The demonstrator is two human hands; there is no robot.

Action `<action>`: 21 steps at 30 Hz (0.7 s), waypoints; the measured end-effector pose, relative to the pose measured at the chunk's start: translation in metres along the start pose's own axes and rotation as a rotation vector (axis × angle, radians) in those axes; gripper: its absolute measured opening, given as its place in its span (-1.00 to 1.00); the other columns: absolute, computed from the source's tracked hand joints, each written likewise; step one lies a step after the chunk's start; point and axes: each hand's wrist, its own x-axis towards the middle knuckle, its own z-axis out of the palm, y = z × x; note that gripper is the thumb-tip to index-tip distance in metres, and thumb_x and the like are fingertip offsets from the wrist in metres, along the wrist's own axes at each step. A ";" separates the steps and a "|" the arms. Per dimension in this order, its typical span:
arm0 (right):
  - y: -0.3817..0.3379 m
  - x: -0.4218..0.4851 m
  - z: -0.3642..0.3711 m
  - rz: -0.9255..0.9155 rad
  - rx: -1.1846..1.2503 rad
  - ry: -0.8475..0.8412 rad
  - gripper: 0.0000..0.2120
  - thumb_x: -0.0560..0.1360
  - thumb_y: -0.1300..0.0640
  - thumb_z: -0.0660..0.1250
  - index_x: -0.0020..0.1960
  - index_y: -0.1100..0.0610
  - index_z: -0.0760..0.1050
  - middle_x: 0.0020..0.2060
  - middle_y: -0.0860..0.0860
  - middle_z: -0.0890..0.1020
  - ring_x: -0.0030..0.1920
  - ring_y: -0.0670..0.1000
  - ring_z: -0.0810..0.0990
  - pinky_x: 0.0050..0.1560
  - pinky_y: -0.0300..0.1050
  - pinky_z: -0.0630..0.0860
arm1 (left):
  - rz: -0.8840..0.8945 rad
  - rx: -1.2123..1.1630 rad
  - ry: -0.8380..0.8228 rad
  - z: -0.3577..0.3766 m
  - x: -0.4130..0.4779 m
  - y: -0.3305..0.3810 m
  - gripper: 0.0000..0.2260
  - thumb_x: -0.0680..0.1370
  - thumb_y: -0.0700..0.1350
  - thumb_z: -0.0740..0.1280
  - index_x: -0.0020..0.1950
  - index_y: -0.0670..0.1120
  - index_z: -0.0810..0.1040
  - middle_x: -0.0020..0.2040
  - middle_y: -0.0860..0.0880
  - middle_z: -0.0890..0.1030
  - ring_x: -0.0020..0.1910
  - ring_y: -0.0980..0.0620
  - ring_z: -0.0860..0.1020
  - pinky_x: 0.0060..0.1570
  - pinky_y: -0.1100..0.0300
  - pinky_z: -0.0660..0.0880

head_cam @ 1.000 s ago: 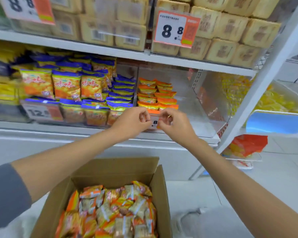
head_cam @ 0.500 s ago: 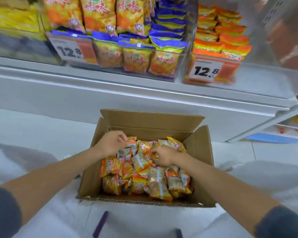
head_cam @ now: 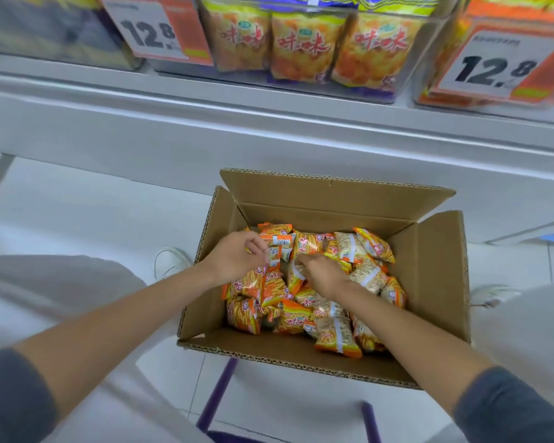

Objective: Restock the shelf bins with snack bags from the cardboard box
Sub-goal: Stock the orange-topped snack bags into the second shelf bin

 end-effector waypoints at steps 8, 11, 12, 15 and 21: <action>-0.006 -0.044 -0.112 0.091 0.740 0.226 -0.80 0.62 0.07 0.23 -0.04 0.14 0.56 -0.33 -0.04 0.57 -0.35 -0.12 0.53 -0.28 -0.23 0.44 | -0.090 -0.187 -0.033 -0.003 0.001 0.022 -0.55 0.49 -0.31 0.37 0.34 -0.05 0.42 0.26 0.00 0.47 0.18 0.04 0.52 -0.03 0.17 0.56; -0.020 -0.069 -0.139 0.031 0.821 0.259 -0.76 0.63 0.06 0.22 -0.16 0.12 0.53 -0.40 -0.03 0.53 -0.40 -0.12 0.53 -0.30 -0.24 0.49 | -0.073 -0.419 -0.195 -0.003 -0.010 0.043 -0.58 0.54 -0.11 0.38 0.39 -0.01 0.41 0.29 0.01 0.53 0.22 0.03 0.53 0.22 0.04 0.50; -0.024 -0.076 -0.145 0.019 0.844 0.267 -0.75 0.63 0.06 0.22 -0.14 0.15 0.53 -0.41 -0.02 0.53 -0.41 -0.10 0.53 -0.30 -0.23 0.50 | -0.092 -0.540 -0.262 -0.004 -0.014 0.050 -0.64 0.57 -0.03 0.34 0.36 0.01 0.44 0.26 0.00 0.56 0.19 0.02 0.56 0.22 0.00 0.50; -0.035 -0.092 -0.157 0.023 0.825 0.317 -0.63 0.64 0.02 0.19 -0.11 0.32 0.53 -0.46 0.04 0.53 -0.47 -0.09 0.49 -0.37 -0.25 0.45 | -0.100 -0.722 -0.422 -0.010 -0.025 0.064 -0.62 0.52 0.13 0.31 0.29 0.03 0.49 0.19 -0.05 0.62 0.14 -0.06 0.62 0.06 0.00 0.57; -0.038 -0.089 -0.152 0.099 0.960 0.302 -0.67 0.65 -0.01 0.15 0.13 0.22 0.52 -0.15 0.10 0.66 -0.30 -0.03 0.60 -0.31 -0.26 0.52 | -0.027 -0.497 -0.176 -0.008 -0.018 0.061 -0.66 0.52 -0.06 0.43 0.28 -0.01 0.52 0.15 0.01 0.66 0.12 0.00 0.62 0.21 -0.08 0.49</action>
